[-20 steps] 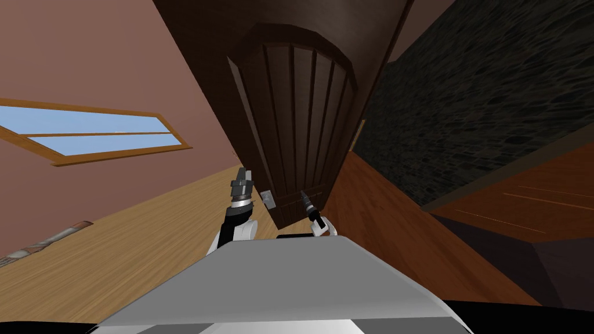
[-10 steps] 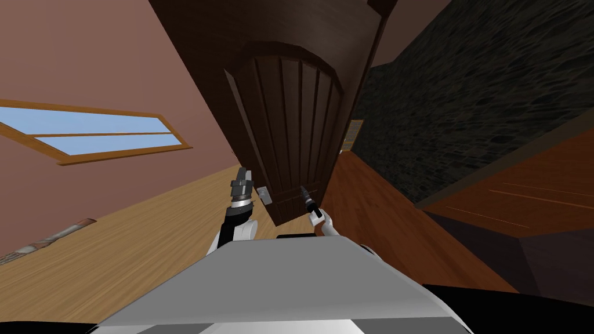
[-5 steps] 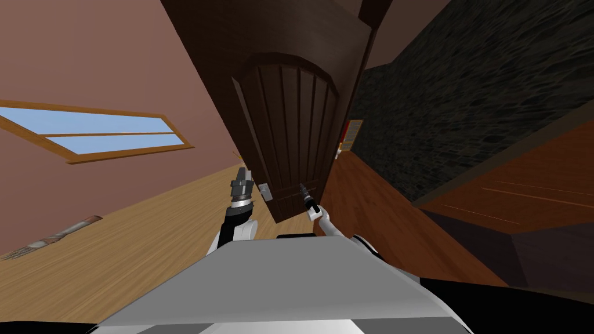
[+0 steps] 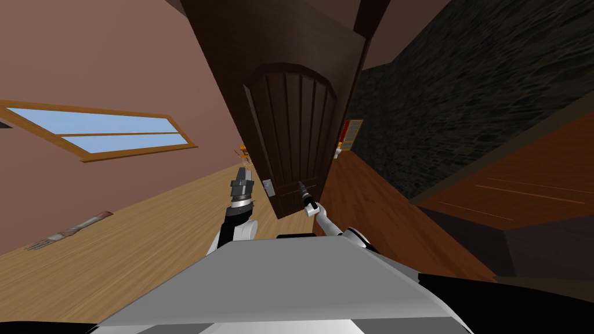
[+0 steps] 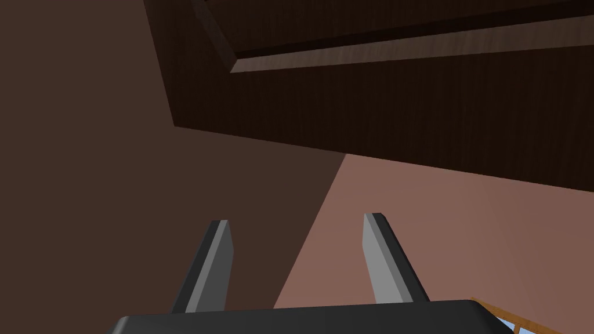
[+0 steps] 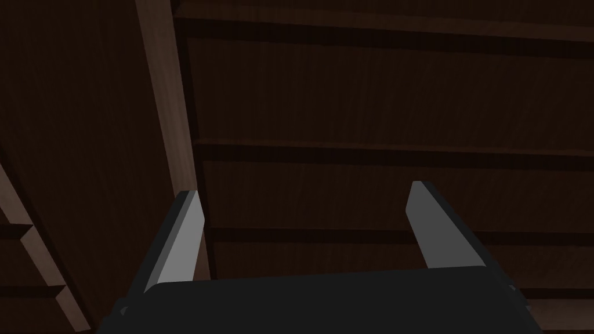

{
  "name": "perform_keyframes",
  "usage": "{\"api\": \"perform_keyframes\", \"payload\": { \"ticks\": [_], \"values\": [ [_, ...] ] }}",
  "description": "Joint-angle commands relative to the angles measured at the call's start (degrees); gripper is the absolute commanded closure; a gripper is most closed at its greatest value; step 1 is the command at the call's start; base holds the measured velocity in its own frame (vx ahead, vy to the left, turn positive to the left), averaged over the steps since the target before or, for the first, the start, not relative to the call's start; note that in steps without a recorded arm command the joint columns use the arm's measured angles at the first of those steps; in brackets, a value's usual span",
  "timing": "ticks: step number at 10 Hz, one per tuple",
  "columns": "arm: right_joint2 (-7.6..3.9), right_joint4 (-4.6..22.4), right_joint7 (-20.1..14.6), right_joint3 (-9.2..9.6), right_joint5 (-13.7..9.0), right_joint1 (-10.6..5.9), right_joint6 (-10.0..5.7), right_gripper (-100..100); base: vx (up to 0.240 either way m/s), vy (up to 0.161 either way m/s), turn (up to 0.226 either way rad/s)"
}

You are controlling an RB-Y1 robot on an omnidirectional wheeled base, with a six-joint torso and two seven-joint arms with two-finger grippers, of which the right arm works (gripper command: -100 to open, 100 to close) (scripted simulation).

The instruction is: Push the door open

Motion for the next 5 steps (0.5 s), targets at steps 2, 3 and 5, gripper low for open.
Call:
{"api": "perform_keyframes", "payload": {
  "ticks": [2,3,5],
  "values": [
    [1.23,2.6,0.7,-0.23,-1.7,-2.58,-0.32,-100,-0.16,0.098,0.009],
    [1.64,3.2,0.9,-0.3,-2.2,-3.24,-0.4,-100,-0.162,0.115,0.013],
    [2.45,4.5,1.2,-0.43,-3.0,-4.54,-0.56,-100,-0.168,0.116,0.012]
  ]
}}
